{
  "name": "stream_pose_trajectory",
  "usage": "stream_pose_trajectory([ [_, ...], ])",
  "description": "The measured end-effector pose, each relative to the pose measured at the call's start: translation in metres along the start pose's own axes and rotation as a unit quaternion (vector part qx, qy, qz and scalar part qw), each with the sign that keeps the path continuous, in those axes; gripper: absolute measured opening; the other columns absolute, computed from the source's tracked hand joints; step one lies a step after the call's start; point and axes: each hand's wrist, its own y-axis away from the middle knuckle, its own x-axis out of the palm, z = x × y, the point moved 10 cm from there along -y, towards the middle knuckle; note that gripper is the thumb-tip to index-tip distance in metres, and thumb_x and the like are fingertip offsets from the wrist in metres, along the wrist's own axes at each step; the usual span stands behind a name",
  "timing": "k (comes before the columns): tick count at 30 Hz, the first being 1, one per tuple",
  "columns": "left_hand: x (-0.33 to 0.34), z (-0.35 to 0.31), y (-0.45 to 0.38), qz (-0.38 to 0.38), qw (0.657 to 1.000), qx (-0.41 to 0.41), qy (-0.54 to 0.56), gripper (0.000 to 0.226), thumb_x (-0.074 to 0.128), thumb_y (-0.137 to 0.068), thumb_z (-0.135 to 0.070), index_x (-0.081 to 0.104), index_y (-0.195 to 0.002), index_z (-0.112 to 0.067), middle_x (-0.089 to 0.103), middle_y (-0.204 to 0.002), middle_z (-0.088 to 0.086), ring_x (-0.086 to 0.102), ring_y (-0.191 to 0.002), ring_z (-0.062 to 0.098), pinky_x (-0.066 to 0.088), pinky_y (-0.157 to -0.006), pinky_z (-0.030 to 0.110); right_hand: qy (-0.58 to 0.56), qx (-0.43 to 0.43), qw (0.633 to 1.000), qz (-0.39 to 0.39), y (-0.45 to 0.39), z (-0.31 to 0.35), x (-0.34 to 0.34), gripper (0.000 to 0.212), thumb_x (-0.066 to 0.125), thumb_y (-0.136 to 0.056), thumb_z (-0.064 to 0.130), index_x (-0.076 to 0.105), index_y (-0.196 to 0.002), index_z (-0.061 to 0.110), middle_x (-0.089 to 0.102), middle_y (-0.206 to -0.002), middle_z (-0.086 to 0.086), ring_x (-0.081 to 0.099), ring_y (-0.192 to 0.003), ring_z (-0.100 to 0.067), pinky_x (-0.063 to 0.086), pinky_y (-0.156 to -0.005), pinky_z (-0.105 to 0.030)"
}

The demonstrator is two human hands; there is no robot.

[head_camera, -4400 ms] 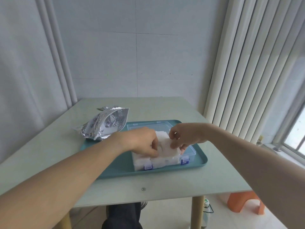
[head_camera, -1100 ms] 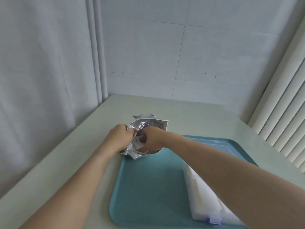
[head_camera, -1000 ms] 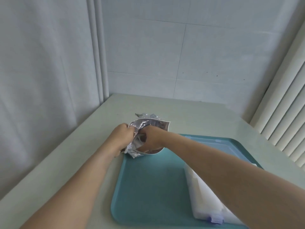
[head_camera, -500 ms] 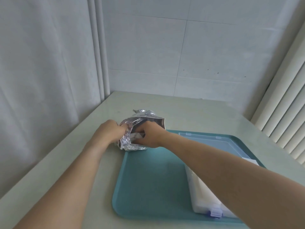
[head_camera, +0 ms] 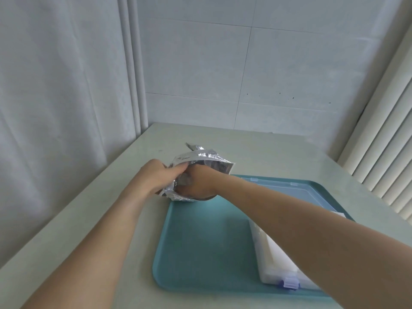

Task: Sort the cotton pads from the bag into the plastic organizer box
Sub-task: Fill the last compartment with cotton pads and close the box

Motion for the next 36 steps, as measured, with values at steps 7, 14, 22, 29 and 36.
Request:
stream_pose_trajectory([
  [7,0.007,-0.002,-0.002,0.041,0.997,0.008,0.071,0.059,0.056,-0.07,-0.062,0.065,-0.088,-0.006,0.067,-0.081,0.006,0.063,-0.076,0.025,0.049,-0.079,0.036,-0.099,0.064,0.993,0.01,-0.008,-0.023,-0.002,0.005,0.059,-0.096,0.02,0.062,-0.099,0.016,0.063,-0.084,-0.004,0.06,-0.069,-0.018,0.051,-0.064,-0.023],
  [14,0.029,-0.005,0.012,0.107,0.972,-0.056,0.199,0.024,0.046,-0.101,-0.015,0.067,-0.104,-0.003,0.074,-0.096,0.016,0.07,-0.088,0.03,0.058,-0.072,0.036,-0.082,0.047,0.995,-0.027,-0.01,-0.017,-0.001,0.024,0.078,-0.076,0.014,0.062,-0.094,0.014,0.071,-0.093,-0.003,0.066,-0.088,-0.02,0.054,-0.079,-0.029],
  [22,-0.004,-0.007,0.009,-0.037,0.998,-0.018,0.049,0.026,0.048,-0.094,-0.02,0.057,-0.073,-0.007,0.058,-0.075,0.013,0.054,-0.075,0.03,0.036,-0.06,0.032,0.011,0.081,0.995,-0.05,-0.006,-0.015,-0.013,0.022,0.067,-0.085,0.024,0.072,-0.097,0.007,0.072,-0.094,-0.009,0.066,-0.087,-0.028,0.047,-0.069,-0.028],
  [29,-0.02,-0.011,0.005,-0.113,0.988,0.001,-0.105,0.028,0.043,-0.096,-0.013,0.06,-0.079,0.002,0.067,-0.09,0.027,0.065,-0.088,0.039,0.041,-0.068,0.032,-0.007,0.068,0.996,-0.057,0.014,-0.004,-0.038,0.023,0.06,-0.088,0.006,0.075,-0.104,0.01,0.071,-0.095,-0.007,0.062,-0.087,-0.024,0.046,-0.064,-0.026],
  [36,-0.022,-0.018,0.01,-0.139,0.984,0.036,-0.102,0.016,0.041,-0.096,-0.013,0.051,-0.101,-0.002,0.067,-0.089,0.024,0.062,-0.082,0.038,0.043,-0.061,0.036,0.093,-0.021,0.99,-0.103,0.026,0.035,-0.068,0.042,0.058,-0.081,-0.003,0.078,-0.111,0.02,0.073,-0.109,-0.006,0.063,-0.096,-0.022,0.04,-0.068,-0.022],
])
